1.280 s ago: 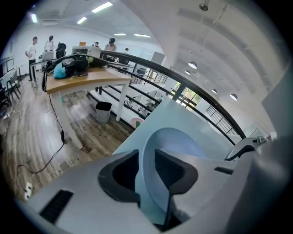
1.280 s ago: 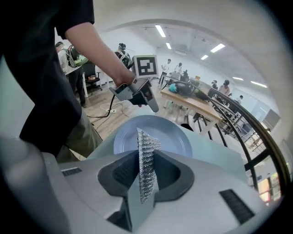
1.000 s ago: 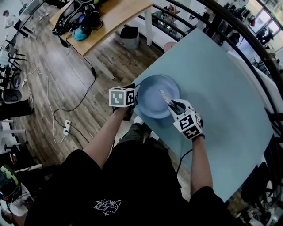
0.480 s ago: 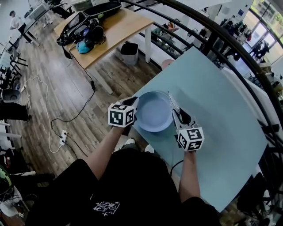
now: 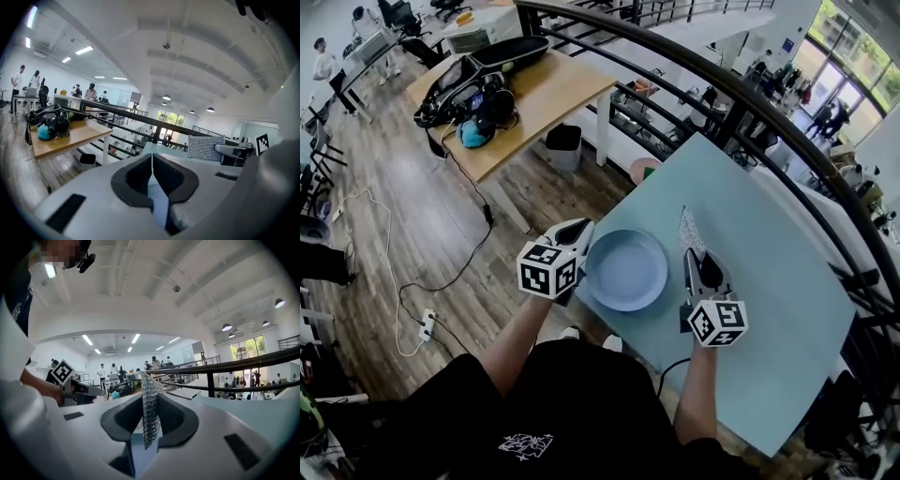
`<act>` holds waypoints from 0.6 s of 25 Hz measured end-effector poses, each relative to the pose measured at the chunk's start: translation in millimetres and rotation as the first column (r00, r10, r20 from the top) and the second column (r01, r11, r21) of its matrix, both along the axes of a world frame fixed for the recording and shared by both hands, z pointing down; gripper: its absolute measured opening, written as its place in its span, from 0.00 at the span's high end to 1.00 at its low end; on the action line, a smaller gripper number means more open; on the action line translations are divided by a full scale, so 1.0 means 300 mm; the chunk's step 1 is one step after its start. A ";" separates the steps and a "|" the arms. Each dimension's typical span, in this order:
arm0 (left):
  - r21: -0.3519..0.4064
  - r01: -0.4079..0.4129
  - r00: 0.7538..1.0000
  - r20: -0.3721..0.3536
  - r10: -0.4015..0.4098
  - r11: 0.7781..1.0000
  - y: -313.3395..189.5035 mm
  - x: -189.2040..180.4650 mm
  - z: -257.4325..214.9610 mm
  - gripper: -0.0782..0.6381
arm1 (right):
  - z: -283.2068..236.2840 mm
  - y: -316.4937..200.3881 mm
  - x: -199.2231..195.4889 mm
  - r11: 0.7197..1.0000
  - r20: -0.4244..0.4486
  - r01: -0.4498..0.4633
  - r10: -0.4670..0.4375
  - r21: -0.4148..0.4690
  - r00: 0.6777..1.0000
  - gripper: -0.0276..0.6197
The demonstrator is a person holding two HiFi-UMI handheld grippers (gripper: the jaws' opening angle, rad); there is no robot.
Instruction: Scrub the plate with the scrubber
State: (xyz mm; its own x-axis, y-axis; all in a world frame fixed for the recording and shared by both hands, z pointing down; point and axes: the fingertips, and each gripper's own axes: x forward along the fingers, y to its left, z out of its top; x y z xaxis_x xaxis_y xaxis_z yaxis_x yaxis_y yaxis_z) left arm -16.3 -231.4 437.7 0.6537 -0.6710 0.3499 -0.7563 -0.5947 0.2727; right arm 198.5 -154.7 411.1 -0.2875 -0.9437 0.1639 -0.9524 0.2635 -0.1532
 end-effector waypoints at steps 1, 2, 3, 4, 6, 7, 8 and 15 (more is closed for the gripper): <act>0.020 -0.011 1.000 -0.009 0.011 1.000 -0.011 -0.005 -0.027 0.87 | -0.026 -0.006 0.002 1.000 0.006 -0.017 0.017 0.014 1.000 0.82; 0.040 -0.022 1.000 -0.015 0.023 0.999 -0.019 -0.008 -0.051 0.87 | -0.050 -0.010 0.004 0.999 0.011 -0.031 0.031 0.026 0.999 0.82; 0.061 -0.034 0.999 -0.017 0.035 0.998 -0.025 -0.011 -0.073 0.87 | -0.072 -0.012 0.004 0.998 0.015 -0.044 0.043 0.037 0.999 0.82; 0.082 -0.045 0.999 -0.019 0.046 0.996 -0.028 -0.014 -0.093 0.87 | -0.094 -0.011 0.003 0.997 0.017 -0.055 0.054 0.049 0.998 0.82; 0.125 -0.060 0.998 -0.021 0.063 0.990 -0.035 -0.021 -0.133 0.87 | -0.142 -0.010 -0.003 0.994 0.016 -0.075 0.074 0.079 0.997 0.82; 0.146 -0.064 0.997 -0.023 0.068 0.987 -0.040 -0.024 -0.155 0.87 | -0.169 -0.011 -0.007 0.992 0.012 -0.083 0.082 0.097 0.997 0.82; 0.168 -0.068 0.997 -0.026 0.073 0.983 -0.046 -0.026 -0.179 0.87 | -0.198 -0.012 -0.011 0.989 0.007 -0.090 0.090 0.116 0.996 0.82; 0.313 -0.097 0.992 -0.041 0.116 0.945 -0.063 -0.024 -0.346 0.88 | -0.377 0.004 -0.029 0.963 -0.012 -0.141 0.148 0.228 0.989 0.82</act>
State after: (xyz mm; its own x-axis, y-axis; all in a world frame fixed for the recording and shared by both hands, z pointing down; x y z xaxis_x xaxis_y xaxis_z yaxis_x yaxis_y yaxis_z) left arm -23.6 -250.3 333.9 0.7402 -0.6657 0.0948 -0.6724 -0.7329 0.1037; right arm 189.8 -153.7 298.0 -0.1436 -0.9883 -0.0522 -0.9860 0.1474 -0.0775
